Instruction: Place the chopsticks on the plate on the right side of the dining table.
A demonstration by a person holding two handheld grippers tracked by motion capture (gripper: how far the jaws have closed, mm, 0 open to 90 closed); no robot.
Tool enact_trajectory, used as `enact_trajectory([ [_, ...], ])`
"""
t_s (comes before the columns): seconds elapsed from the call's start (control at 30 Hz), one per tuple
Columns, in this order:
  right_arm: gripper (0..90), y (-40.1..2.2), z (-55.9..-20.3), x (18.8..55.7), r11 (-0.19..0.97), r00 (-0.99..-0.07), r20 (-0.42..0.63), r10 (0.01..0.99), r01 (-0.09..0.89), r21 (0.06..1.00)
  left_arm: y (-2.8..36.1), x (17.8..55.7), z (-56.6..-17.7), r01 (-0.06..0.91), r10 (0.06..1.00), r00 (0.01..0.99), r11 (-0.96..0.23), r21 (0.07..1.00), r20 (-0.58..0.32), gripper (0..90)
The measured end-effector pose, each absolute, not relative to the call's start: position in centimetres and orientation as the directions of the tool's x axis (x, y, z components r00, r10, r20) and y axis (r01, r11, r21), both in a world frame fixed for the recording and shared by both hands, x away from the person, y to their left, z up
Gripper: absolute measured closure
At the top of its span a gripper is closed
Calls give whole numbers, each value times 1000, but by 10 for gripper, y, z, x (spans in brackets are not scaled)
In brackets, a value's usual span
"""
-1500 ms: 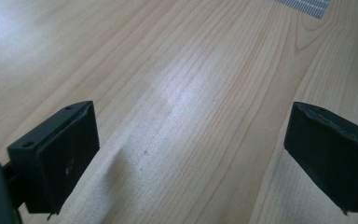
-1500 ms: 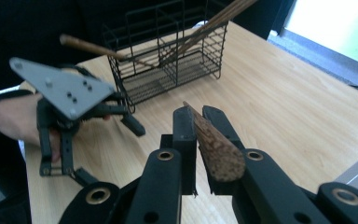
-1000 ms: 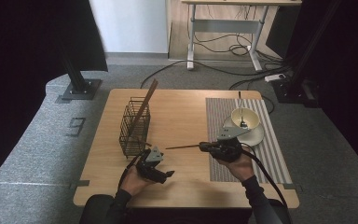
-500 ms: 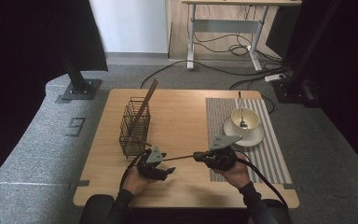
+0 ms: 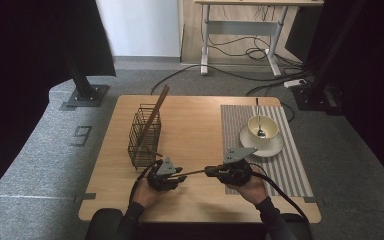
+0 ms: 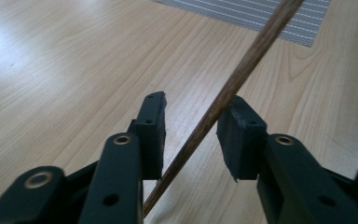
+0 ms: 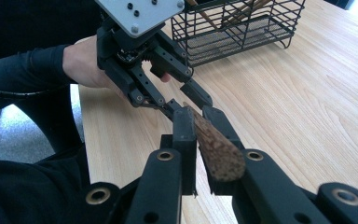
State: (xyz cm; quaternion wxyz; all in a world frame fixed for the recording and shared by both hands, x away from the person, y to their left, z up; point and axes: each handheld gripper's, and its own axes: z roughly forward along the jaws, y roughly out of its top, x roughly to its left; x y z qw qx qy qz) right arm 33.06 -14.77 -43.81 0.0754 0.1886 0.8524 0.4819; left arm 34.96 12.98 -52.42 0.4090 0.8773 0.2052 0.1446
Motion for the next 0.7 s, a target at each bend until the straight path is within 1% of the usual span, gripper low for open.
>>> enact_trajectory([
  [0.17, 834, -148, -437, 331, 460, -918, 62, 392, 254, 851, 130, 348, -522, 216, 451, 888, -583, 784, 91, 726],
  [0.33, 826, -151, -436, 334, 447, -917, 82, 391, 267, 854, 129, 347, -522, 183, 405, 909, -607, 774, 102, 760],
  [0.53, 796, -153, -436, 341, 428, -899, 107, 425, 304, 851, 125, 343, -521, 127, 340, 931, -647, 752, 135, 814],
  [0.63, 781, -156, -436, 345, 412, -891, 124, 437, 321, 853, 122, 341, -520, 95, 288, 948, -662, 743, 135, 844],
  [0.7, 773, -157, -435, 348, 404, -885, 132, 446, 331, 853, 121, 340, -518, 96, 284, 950, -661, 744, 130, 852],
])
